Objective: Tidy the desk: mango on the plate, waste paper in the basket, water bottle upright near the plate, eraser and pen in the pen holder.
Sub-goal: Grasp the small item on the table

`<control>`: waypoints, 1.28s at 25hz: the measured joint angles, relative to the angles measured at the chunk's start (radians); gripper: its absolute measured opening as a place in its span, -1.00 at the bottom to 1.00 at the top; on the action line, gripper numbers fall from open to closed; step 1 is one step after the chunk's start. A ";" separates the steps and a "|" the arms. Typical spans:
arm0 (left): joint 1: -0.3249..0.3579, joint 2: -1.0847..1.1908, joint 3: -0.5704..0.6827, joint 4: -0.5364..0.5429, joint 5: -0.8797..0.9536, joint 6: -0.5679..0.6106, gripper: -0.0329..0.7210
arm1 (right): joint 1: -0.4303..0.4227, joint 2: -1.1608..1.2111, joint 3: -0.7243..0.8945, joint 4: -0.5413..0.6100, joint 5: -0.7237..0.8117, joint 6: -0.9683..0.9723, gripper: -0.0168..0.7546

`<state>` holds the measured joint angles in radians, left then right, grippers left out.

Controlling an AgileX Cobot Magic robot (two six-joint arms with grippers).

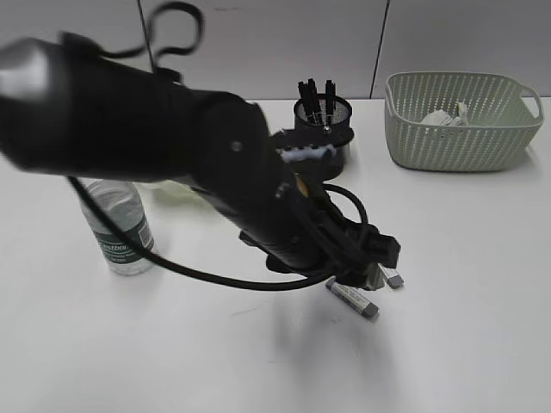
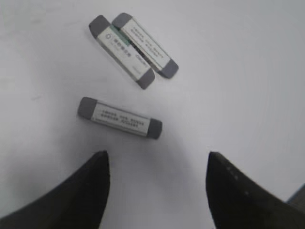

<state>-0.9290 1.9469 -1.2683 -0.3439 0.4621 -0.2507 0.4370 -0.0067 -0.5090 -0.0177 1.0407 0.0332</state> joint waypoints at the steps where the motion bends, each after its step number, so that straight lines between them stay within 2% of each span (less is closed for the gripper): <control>1: 0.000 0.047 -0.041 0.008 0.008 -0.050 0.35 | 0.000 0.000 0.000 0.000 0.000 0.000 0.03; 6: 0.000 0.183 -0.172 0.101 0.025 -0.341 0.28 | 0.000 0.000 0.000 0.000 0.000 0.000 0.03; 10: -0.002 0.235 -0.202 0.207 0.065 -0.615 0.26 | 0.000 0.000 0.000 0.000 0.000 0.000 0.03; 13: -0.006 0.240 -0.207 0.262 0.091 -0.746 0.23 | 0.000 0.000 0.000 0.000 0.000 0.000 0.03; 17: -0.006 0.252 -0.209 0.279 0.098 -0.844 0.19 | 0.000 0.000 0.000 0.000 0.000 0.000 0.03; 20: -0.009 0.257 -0.215 0.287 0.095 -0.876 0.07 | 0.000 0.000 0.000 -0.001 0.000 0.001 0.03; 22: -0.011 0.263 -0.216 0.288 0.093 -0.881 -0.16 | 0.000 0.000 0.000 -0.001 0.000 0.001 0.03; 24: -0.012 0.265 -0.216 0.297 0.093 -0.883 -0.49 | 0.000 0.000 0.000 -0.003 0.000 0.001 0.03; 25: -0.013 0.265 -0.216 0.304 0.091 -0.883 -0.57 | 0.000 0.000 0.000 -0.005 0.000 0.001 0.03; 30: -0.016 0.261 -0.216 0.367 0.080 -0.888 -0.56 | 0.000 0.000 0.000 -0.008 0.000 0.001 0.03; 32: -0.017 0.239 -0.211 0.492 0.068 -0.888 -0.56 | 0.000 0.000 0.000 -0.009 0.000 0.001 0.03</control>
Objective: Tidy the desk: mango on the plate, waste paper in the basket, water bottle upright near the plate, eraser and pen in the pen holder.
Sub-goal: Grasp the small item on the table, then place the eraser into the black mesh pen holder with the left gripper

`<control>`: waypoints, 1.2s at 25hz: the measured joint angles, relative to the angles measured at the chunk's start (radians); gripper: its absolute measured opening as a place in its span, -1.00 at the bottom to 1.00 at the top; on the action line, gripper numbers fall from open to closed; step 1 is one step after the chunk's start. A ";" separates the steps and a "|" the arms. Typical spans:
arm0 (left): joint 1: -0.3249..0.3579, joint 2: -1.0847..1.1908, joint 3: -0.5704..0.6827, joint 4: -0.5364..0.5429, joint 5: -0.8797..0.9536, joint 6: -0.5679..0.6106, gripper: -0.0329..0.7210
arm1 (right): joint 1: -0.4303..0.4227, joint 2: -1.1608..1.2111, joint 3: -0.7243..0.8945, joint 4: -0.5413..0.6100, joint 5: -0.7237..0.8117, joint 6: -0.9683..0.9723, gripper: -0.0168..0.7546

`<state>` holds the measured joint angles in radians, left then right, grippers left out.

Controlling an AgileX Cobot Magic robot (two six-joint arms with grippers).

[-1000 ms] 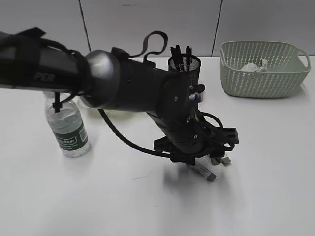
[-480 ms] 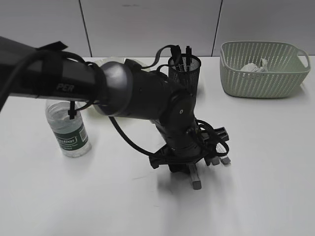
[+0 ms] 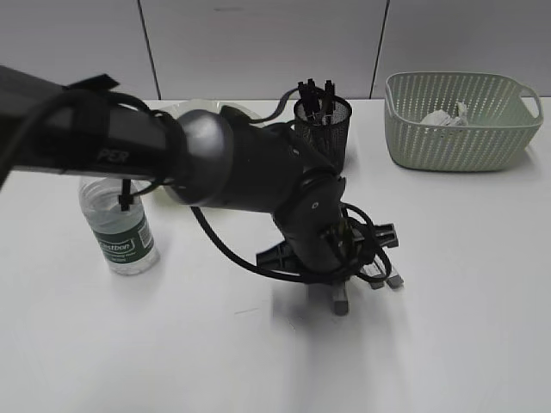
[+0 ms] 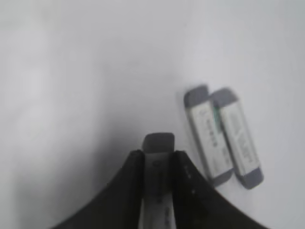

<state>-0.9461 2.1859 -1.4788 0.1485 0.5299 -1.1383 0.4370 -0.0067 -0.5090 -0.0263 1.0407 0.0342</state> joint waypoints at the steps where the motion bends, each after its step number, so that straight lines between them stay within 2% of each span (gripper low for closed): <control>1: 0.000 -0.023 0.004 0.066 -0.012 0.000 -0.56 | 0.000 0.000 0.000 0.000 0.000 0.000 0.03; 4: 0.014 -0.110 0.004 0.336 -0.098 -0.022 -0.56 | 0.000 0.000 0.000 0.000 0.000 0.000 0.03; 7: 0.061 -0.171 0.001 0.628 -0.292 -0.034 -0.56 | 0.000 0.000 0.000 0.000 0.000 0.001 0.03; 9: 0.114 -0.173 -0.032 0.753 -0.399 -0.037 -0.56 | 0.000 0.000 0.000 0.000 0.000 0.001 0.03; 11: 0.165 -0.151 -0.085 0.834 -0.448 -0.037 -0.56 | 0.000 0.000 0.000 -0.001 0.000 0.001 0.03; 15: 0.263 -0.061 -0.225 0.906 -0.545 -0.037 -0.56 | 0.000 0.000 0.000 -0.001 0.000 0.001 0.03; 17: 0.288 -0.014 -0.278 0.911 -0.561 -0.037 -0.56 | 0.000 0.000 0.000 -0.001 0.000 0.001 0.03; 20: 0.301 0.045 -0.319 0.915 -0.563 -0.036 -0.56 | 0.000 0.000 0.000 -0.002 0.000 0.001 0.03; 26: 0.302 0.097 -0.325 0.917 -0.583 -0.033 -0.56 | 0.000 0.000 0.000 -0.002 0.000 0.001 0.03; 28: 0.302 0.098 -0.325 0.918 -0.584 -0.033 -0.43 | 0.000 0.000 0.000 -0.002 0.000 0.001 0.03; 30: 0.303 0.098 -0.325 0.920 -0.584 -0.033 -0.19 | 0.000 0.000 0.000 -0.002 0.000 0.001 0.03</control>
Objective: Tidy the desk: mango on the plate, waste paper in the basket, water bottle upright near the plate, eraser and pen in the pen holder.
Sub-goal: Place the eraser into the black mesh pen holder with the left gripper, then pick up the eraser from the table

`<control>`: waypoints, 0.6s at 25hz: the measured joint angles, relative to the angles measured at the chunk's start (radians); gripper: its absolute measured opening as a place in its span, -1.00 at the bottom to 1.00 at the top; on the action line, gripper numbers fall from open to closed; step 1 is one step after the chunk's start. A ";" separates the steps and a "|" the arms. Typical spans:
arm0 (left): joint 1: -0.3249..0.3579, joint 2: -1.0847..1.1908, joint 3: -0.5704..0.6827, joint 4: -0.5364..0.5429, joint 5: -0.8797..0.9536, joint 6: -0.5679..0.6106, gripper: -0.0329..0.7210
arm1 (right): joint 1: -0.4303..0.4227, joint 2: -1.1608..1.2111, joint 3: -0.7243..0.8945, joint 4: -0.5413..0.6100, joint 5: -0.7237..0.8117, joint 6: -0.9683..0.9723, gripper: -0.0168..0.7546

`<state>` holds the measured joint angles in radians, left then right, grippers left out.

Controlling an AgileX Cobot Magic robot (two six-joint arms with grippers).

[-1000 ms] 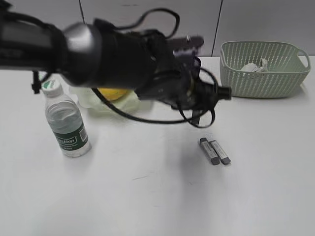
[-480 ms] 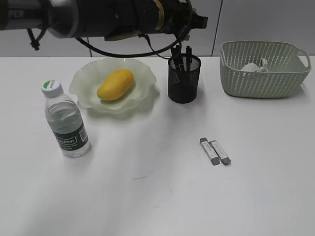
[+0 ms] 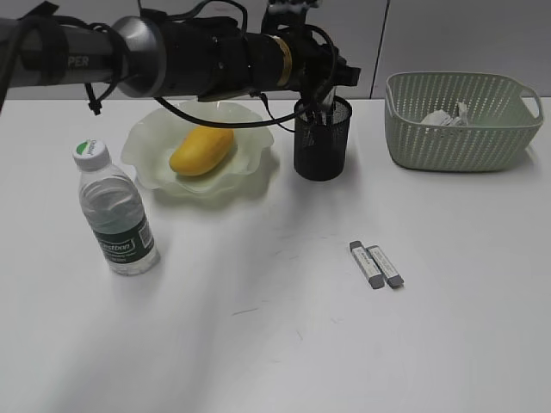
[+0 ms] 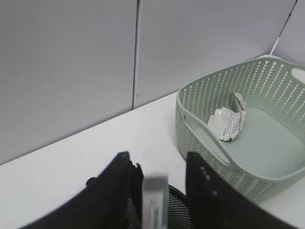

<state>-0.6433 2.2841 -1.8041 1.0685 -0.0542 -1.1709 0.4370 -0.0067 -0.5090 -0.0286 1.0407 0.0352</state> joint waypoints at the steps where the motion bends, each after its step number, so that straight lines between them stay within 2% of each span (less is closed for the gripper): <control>1: 0.000 0.000 0.000 0.000 0.000 0.000 -0.08 | 0.000 0.000 0.000 0.000 0.000 0.000 0.03; 3: 0.000 -0.006 0.000 0.000 0.012 0.000 0.04 | 0.000 0.000 0.000 0.000 0.000 0.001 0.03; 5: -0.003 -0.025 0.000 -0.011 0.054 0.000 0.06 | 0.000 0.000 0.000 0.000 0.000 0.001 0.03; 9: -0.047 -0.144 0.030 -0.067 0.281 0.047 -0.08 | 0.000 0.000 0.000 0.000 0.000 0.000 0.03; 12: -0.112 -0.317 0.168 -0.123 0.343 0.215 -0.17 | 0.000 0.000 0.000 0.000 0.000 0.000 0.03; 15: -0.183 -0.538 0.398 -0.221 0.421 0.303 -0.19 | 0.000 0.000 0.000 0.000 0.000 0.001 0.03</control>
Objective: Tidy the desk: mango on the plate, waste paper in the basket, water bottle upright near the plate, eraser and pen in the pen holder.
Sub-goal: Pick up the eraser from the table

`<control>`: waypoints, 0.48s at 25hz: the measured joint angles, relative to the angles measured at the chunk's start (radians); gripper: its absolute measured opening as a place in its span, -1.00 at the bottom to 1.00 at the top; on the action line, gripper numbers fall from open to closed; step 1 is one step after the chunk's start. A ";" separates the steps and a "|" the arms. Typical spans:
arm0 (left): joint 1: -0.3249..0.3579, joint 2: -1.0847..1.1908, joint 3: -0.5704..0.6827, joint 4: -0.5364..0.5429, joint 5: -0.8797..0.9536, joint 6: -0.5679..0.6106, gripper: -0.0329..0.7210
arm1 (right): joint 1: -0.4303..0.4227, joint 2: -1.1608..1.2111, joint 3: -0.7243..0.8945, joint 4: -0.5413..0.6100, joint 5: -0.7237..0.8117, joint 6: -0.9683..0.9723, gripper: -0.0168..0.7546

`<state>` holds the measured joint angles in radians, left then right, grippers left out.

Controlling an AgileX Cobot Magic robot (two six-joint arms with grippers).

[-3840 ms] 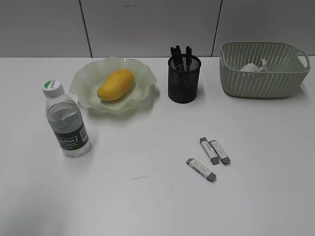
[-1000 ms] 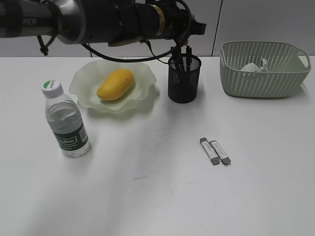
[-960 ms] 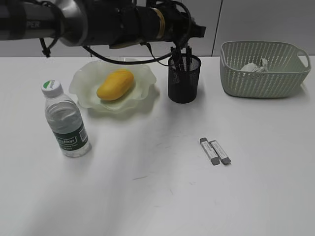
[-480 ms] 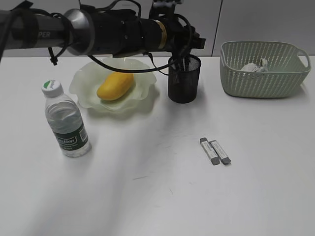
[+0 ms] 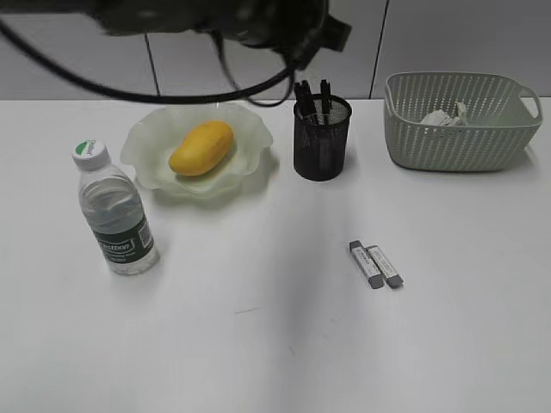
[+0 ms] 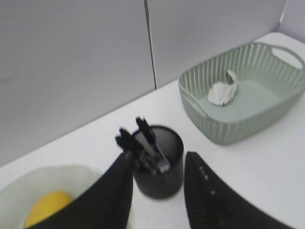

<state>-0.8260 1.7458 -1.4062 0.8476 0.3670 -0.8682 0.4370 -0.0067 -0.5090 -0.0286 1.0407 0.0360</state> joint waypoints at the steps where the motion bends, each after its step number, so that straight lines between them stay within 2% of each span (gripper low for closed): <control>1: -0.020 -0.091 0.074 -0.028 0.036 0.017 -0.19 | 0.000 0.000 0.000 0.000 0.000 0.000 0.03; 4: -0.073 -0.383 0.319 -0.132 0.168 0.046 -0.14 | 0.000 0.000 0.000 0.000 0.000 0.000 0.03; 7: -0.134 -0.694 0.512 -0.269 0.342 0.107 0.05 | 0.000 0.000 0.000 0.000 0.000 0.000 0.03; 10: -0.175 -1.007 0.621 -0.381 0.558 0.174 0.19 | 0.000 0.000 0.000 0.000 0.000 0.000 0.03; 12: -0.179 -1.145 0.665 -0.411 0.676 0.217 0.21 | 0.000 0.000 0.000 -0.001 0.000 0.000 0.03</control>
<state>-1.0047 0.6012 -0.7409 0.4366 1.0426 -0.6514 0.4370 -0.0067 -0.5090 -0.0297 1.0407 0.0360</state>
